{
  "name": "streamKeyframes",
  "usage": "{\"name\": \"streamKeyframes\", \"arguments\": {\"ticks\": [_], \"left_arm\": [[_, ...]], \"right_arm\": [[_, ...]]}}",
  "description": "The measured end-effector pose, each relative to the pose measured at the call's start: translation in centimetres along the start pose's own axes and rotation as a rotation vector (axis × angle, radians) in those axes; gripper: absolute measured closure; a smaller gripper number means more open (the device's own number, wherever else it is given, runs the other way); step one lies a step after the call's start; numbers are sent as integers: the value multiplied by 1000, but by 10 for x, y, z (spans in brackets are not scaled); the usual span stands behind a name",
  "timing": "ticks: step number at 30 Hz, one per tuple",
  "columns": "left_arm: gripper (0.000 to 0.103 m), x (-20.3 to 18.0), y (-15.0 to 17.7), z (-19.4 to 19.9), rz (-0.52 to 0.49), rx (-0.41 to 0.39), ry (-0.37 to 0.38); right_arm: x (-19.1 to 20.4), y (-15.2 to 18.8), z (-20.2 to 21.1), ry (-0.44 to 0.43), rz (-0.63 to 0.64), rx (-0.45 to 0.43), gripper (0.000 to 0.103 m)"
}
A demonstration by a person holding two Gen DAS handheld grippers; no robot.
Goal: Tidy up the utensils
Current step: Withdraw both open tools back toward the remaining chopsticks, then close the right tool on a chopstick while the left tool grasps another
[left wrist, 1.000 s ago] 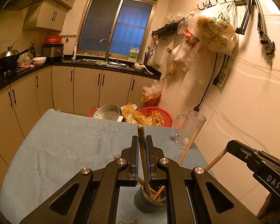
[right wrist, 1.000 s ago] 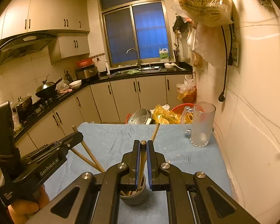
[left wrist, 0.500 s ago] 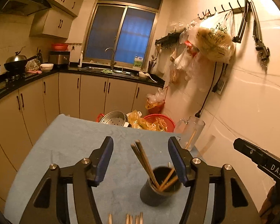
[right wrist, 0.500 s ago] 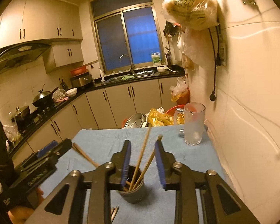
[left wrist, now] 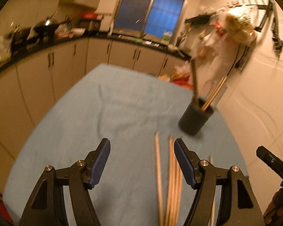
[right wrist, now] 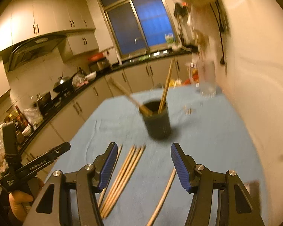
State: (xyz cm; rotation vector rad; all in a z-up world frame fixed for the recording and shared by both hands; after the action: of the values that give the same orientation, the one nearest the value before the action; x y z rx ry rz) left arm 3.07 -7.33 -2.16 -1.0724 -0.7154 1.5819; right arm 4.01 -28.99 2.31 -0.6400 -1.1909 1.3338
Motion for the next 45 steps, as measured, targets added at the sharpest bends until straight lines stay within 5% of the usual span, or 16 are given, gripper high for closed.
{"name": "streamKeyframes", "arguments": {"ticks": [9,19,24,32,36,41,45], "left_arm": [[32,0,27,-22,-32,77,9],[32,-16,27,-81,-81,140,74],[34,-23,29,-124,-97,247,97],[53,-37,52,-150,-93,450,126],[60,-44,59,-159,-108,509,134],[91,-42,58,-170,-156,545,104],[95,-32,56,-172,-111,587,124]], "right_arm": [[-9,23,-17,-11,-24,91,46],[-15,41,-86,-20,-78,217,54],[-20,44,-133,-22,-109,290,56],[-28,68,-176,22,-167,413,64],[-21,70,-186,38,-169,472,64],[-15,83,-196,76,-173,547,67],[-16,91,-204,117,-173,574,75]]}}
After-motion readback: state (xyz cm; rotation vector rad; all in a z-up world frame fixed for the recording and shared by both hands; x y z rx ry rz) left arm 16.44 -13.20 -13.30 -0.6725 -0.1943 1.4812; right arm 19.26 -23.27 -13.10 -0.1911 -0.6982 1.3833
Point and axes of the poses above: each gripper's, at about its wrist camera, not at the fingertips, and z roughly against the way its jaws point, x to its left, y to its underside, the point moved 10 cm from there along -z, roughly the way its jaws point, and after that the axes turned 15 degrees about -x, right-handed, at the moved point
